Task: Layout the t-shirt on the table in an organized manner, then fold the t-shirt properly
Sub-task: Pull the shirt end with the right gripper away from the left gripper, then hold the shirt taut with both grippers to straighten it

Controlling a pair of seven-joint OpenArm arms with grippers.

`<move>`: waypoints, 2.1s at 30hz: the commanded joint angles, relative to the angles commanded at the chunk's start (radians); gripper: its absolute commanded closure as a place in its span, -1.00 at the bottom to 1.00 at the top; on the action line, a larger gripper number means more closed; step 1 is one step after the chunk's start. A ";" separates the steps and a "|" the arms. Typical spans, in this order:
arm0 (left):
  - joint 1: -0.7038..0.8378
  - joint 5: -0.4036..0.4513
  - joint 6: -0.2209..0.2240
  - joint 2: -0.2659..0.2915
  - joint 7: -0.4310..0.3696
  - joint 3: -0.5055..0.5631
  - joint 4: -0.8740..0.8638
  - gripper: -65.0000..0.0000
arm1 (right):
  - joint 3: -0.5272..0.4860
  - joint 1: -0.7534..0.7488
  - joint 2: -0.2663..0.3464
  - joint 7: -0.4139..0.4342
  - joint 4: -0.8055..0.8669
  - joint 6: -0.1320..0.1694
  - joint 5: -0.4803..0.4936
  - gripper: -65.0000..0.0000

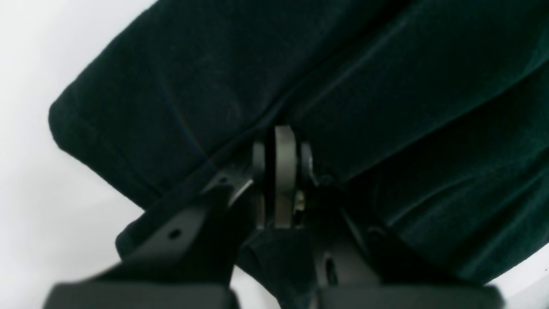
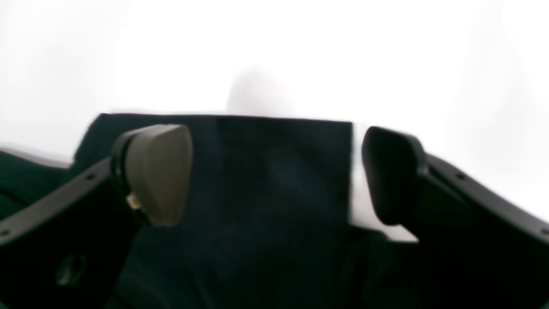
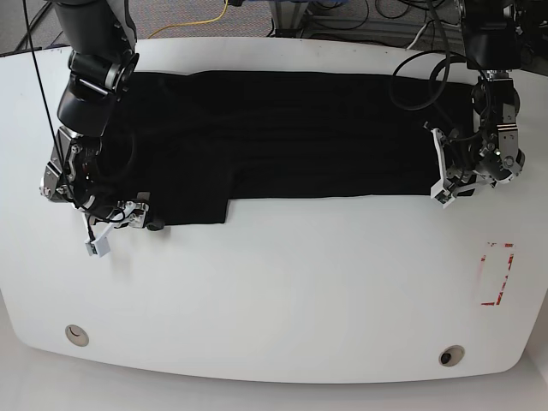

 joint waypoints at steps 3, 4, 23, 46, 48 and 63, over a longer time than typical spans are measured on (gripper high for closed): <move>0.002 0.000 0.000 0.000 0.000 0.000 0.000 0.93 | 0.000 0.000 0.000 -0.009 0.000 0.000 -0.002 -0.82; 0.002 0.000 0.000 0.000 0.000 0.000 0.000 0.93 | 0.000 0.000 0.000 -0.021 0.000 0.000 -0.002 -0.82; 0.002 0.000 0.000 0.000 0.000 0.000 0.000 0.93 | -0.002 -0.003 0.006 -0.064 0.002 0.000 -0.002 0.09; 0.002 0.002 0.000 0.000 0.000 0.002 -0.005 0.93 | -0.002 -0.005 0.006 -0.178 0.265 0.000 -0.003 0.76; 0.002 0.003 0.000 0.000 0.000 0.002 -0.006 0.93 | -0.002 -0.006 0.006 -0.203 0.293 0.000 0.000 0.76; 0.002 0.003 0.000 0.000 0.000 0.002 -0.008 0.93 | -0.107 -0.075 0.005 -0.341 0.539 0.000 0.006 0.74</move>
